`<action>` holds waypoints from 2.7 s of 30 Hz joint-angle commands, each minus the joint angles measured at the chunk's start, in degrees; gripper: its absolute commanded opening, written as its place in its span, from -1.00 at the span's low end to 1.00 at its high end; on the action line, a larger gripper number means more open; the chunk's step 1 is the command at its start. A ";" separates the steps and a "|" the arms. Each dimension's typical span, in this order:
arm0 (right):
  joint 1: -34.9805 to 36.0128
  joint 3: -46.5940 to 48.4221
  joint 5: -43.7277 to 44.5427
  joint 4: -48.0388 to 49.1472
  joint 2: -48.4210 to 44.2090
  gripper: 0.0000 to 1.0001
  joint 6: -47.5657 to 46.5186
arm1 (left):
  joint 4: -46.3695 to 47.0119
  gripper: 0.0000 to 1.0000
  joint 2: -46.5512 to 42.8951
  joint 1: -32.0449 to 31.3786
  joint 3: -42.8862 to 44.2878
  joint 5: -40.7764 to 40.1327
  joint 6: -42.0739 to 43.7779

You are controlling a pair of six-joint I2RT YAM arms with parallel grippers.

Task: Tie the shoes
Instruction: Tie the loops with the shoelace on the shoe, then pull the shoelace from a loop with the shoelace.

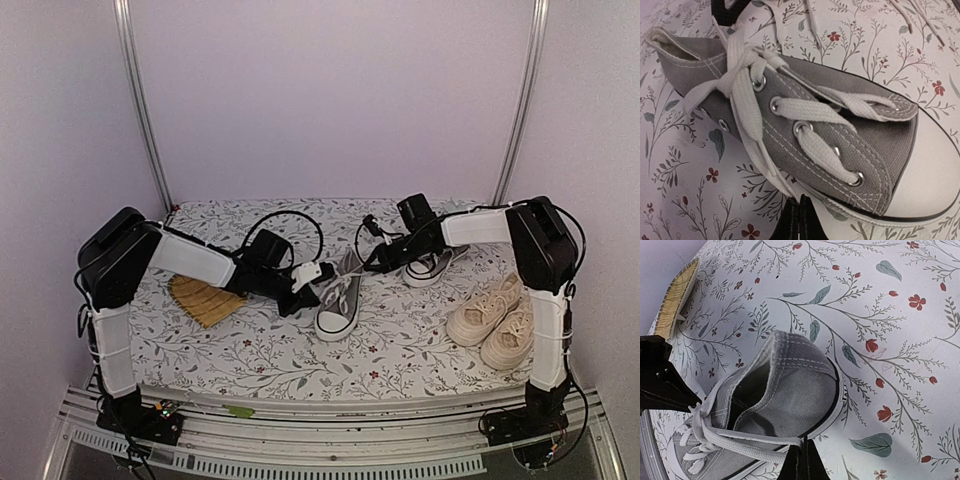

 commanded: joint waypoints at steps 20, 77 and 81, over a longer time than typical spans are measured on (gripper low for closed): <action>-0.70 4.24 -5.64 -0.04 0.72 -0.41 -1.28 | 6.92 -0.46 -4.88 -0.47 -4.21 -17.01 -6.17; -1.36 -0.01 -4.41 -0.33 -7.17 0.10 -0.24 | 5.44 -1.00 -8.21 -3.09 -6.24 -6.46 -3.59; -1.38 0.08 -6.26 -0.07 -6.67 0.12 0.79 | 5.02 -1.00 -8.26 -3.15 -7.24 -6.13 -4.24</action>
